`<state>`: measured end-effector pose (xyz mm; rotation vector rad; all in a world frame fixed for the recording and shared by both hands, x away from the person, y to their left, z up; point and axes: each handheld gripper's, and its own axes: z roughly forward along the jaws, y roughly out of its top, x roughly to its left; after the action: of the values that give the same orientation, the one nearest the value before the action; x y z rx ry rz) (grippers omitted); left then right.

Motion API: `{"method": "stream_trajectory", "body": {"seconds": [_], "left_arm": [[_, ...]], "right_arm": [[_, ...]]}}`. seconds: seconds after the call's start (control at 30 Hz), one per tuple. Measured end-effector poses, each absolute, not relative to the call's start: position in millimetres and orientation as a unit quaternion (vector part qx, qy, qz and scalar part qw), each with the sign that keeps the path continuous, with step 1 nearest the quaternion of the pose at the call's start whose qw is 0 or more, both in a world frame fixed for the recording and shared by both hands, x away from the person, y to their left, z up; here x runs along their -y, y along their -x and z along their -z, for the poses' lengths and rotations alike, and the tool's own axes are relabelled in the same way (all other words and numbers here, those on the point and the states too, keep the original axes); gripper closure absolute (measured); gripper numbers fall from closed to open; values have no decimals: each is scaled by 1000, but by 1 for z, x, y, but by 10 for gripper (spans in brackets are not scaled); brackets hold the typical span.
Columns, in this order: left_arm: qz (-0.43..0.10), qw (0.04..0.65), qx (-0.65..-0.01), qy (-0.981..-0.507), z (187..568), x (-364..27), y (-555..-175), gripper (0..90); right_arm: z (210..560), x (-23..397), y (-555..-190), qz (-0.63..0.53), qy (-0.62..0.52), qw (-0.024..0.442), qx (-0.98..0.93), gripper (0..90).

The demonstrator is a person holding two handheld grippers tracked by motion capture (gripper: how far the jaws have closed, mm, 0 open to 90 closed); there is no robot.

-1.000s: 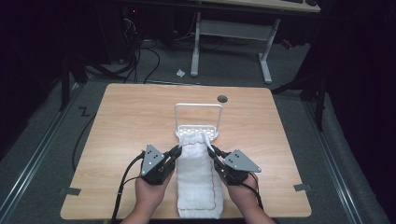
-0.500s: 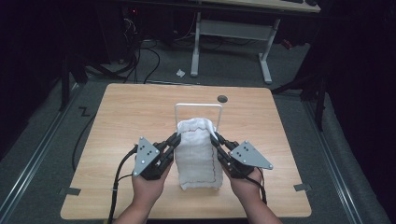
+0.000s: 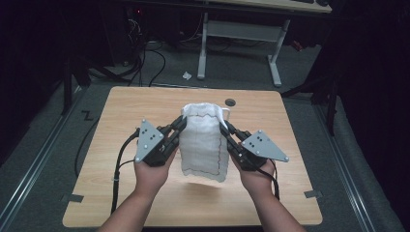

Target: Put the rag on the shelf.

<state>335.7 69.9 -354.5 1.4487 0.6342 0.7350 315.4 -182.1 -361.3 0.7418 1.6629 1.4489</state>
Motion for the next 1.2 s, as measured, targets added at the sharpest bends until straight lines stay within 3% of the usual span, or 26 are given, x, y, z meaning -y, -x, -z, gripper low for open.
{"method": "stream_trajectory", "body": {"seconds": [0.6, 1.2], "left_arm": [[-352, 614, -279, -649, 322, -57, -405, 862], [-316, 584, -329, -671, 317, -49, -481, 861]], "right_arm": [[327, 187, -378, -569, -329, 390, -645, 834], [322, 188, -451, -546, -373, 367, -654, 832]]}}
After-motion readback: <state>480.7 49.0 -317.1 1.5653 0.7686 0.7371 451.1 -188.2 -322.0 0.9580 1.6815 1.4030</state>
